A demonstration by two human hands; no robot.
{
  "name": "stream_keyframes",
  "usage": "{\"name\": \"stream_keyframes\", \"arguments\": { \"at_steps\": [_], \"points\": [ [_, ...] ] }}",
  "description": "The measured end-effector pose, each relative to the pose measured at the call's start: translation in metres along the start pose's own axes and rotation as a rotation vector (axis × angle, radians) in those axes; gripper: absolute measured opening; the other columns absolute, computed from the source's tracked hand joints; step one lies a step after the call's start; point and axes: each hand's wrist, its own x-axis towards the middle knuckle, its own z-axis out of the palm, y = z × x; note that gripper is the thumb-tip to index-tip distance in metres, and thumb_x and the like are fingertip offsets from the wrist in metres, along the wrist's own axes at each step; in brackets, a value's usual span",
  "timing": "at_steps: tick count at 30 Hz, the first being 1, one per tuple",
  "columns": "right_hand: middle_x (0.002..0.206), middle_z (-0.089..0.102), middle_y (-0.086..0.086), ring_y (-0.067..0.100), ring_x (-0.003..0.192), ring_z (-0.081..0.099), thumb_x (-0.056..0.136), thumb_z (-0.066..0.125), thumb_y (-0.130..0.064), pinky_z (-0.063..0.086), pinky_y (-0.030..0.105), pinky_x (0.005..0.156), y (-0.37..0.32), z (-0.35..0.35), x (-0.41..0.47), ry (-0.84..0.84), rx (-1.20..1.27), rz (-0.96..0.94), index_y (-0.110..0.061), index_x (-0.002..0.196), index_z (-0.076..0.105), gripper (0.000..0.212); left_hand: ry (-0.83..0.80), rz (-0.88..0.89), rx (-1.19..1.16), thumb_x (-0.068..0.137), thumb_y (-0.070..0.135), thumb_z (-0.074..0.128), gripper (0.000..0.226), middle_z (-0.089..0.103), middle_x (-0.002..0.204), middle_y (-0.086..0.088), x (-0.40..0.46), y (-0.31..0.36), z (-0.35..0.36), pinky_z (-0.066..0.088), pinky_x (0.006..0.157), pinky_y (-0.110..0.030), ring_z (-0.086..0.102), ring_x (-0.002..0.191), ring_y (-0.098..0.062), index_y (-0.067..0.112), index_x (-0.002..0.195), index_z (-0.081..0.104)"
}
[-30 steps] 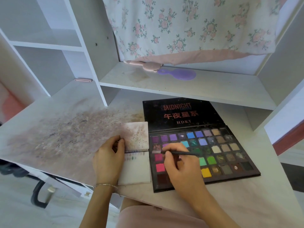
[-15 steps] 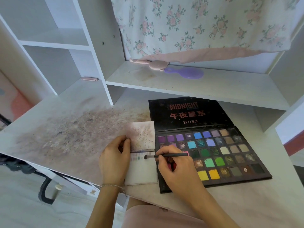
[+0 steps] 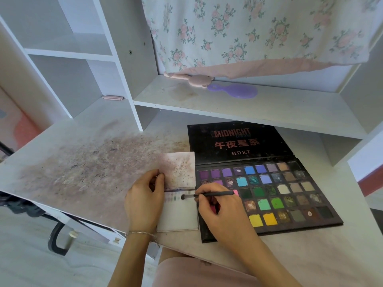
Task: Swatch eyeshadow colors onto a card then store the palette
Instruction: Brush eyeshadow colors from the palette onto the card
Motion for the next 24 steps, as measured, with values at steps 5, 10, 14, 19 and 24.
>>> {"name": "stream_keyframes", "arguments": {
  "at_steps": [5,10,14,19,24],
  "points": [
    [0.092,0.057,-0.01,0.002,0.087,0.053,0.088,0.052,-0.018,0.046,0.013,0.074,0.0007,0.0,-0.0005,-0.003,-0.006,0.005,-0.033,0.087,0.051,0.015,-0.011,0.008,0.003,0.088,0.019,0.058,0.018,0.069,0.084,-0.006,-0.0006,0.0001,-0.0012,0.039,0.066,-0.025,0.055,0.072,-0.016,0.013,0.1,0.07],
    [0.09,0.057,-0.011,0.001,0.086,0.053,0.087,0.052,-0.016,0.045,0.01,0.074,0.001,0.0008,-0.0001,0.014,0.002,-0.006,-0.032,0.087,0.052,0.016,-0.016,0.0,-0.004,0.088,0.019,0.058,0.017,0.068,0.081,-0.003,-0.0008,0.0013,-0.002,0.041,0.066,-0.026,0.059,0.075,-0.02,0.014,0.098,0.07],
    [0.09,0.058,-0.01,0.001,0.085,0.054,0.087,0.052,-0.018,0.047,0.014,0.073,0.0012,0.0008,-0.0001,0.013,0.0,-0.004,-0.035,0.085,0.051,0.017,-0.005,0.0,0.0,0.087,0.018,0.059,0.016,0.063,0.076,0.001,-0.0014,0.0023,-0.0026,0.037,0.065,-0.024,0.054,0.071,-0.015,0.013,0.098,0.07],
    [0.089,0.058,-0.011,0.001,0.084,0.054,0.086,0.053,-0.018,0.046,0.012,0.071,0.001,0.0009,-0.0001,0.025,0.013,-0.026,-0.035,0.084,0.052,0.017,-0.011,-0.001,-0.001,0.087,0.018,0.058,0.016,0.066,0.079,-0.002,-0.0011,0.002,-0.0025,0.037,0.065,-0.025,0.055,0.072,-0.017,0.013,0.098,0.07],
    [0.081,0.059,-0.014,0.005,0.078,0.057,0.081,0.05,-0.022,0.046,0.012,0.064,-0.0013,-0.0018,-0.0037,0.246,0.136,-0.115,-0.037,0.082,0.053,0.016,-0.02,-0.01,0.004,0.088,0.019,0.057,0.017,0.065,0.079,-0.002,0.0,0.0026,-0.002,0.037,0.065,-0.024,0.055,0.072,-0.017,0.015,0.099,0.069]
  ]
}}
